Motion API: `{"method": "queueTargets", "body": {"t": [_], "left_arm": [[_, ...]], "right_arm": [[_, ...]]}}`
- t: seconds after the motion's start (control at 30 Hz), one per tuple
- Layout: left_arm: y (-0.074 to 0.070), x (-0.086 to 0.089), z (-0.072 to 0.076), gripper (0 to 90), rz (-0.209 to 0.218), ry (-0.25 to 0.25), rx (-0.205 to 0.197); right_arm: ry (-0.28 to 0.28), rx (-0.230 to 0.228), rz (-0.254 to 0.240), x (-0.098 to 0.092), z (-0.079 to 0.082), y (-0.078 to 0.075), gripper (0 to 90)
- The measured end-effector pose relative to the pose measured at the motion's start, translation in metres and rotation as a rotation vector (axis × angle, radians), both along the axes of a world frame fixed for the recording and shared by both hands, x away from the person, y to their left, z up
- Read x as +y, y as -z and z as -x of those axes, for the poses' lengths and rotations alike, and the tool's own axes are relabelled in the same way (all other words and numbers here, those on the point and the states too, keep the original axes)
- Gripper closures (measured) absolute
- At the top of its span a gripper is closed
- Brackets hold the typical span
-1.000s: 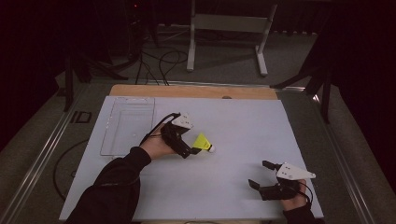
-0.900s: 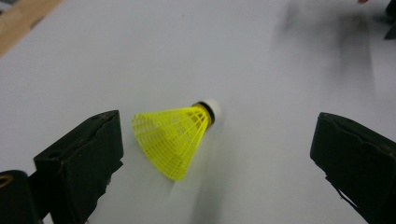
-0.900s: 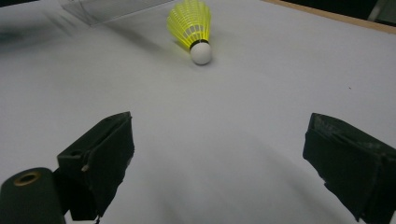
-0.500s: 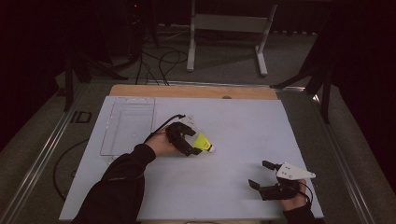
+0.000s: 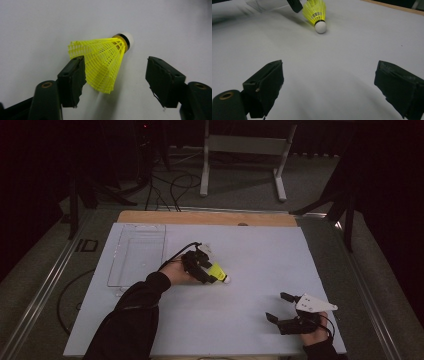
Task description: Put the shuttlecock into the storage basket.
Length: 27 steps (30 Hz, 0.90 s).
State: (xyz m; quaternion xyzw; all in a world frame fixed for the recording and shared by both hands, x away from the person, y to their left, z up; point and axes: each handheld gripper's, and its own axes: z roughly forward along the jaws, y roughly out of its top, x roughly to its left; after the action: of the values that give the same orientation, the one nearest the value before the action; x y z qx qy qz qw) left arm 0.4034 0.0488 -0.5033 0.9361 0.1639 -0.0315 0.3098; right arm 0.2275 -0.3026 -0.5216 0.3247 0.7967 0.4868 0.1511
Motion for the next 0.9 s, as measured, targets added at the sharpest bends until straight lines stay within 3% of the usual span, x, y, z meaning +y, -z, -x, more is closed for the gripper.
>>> {"method": "queueTargets", "body": {"t": [0.23, 0.4, 0.47, 0.5, 0.9], "left_arm": [[0.005, -0.007, -0.002, 51.2, -0.030, 0.026, 0.019], [0.013, -0.015, -0.005, 60.1, -0.095, 0.059, 0.033], [0.014, -0.016, -0.004, 63.3, -0.098, 0.062, 0.040], [0.014, -0.017, -0.004, 63.3, -0.117, 0.068, 0.028], [0.014, -0.019, -0.003, 83.7, -0.115, 0.111, 0.019]], "right_arm": [[-0.002, 0.002, 0.000, 0.000, 0.000, 0.000, 8.9], [-0.002, 0.008, 0.001, 0.000, 0.000, 0.001, 8.9], [-0.001, 0.008, 0.001, 0.000, 0.000, 0.001, 8.9], [-0.001, 0.008, 0.001, 0.000, 0.000, 0.001, 8.9], [-0.002, 0.011, 0.000, 0.000, 0.000, 0.001, 8.9]]}}
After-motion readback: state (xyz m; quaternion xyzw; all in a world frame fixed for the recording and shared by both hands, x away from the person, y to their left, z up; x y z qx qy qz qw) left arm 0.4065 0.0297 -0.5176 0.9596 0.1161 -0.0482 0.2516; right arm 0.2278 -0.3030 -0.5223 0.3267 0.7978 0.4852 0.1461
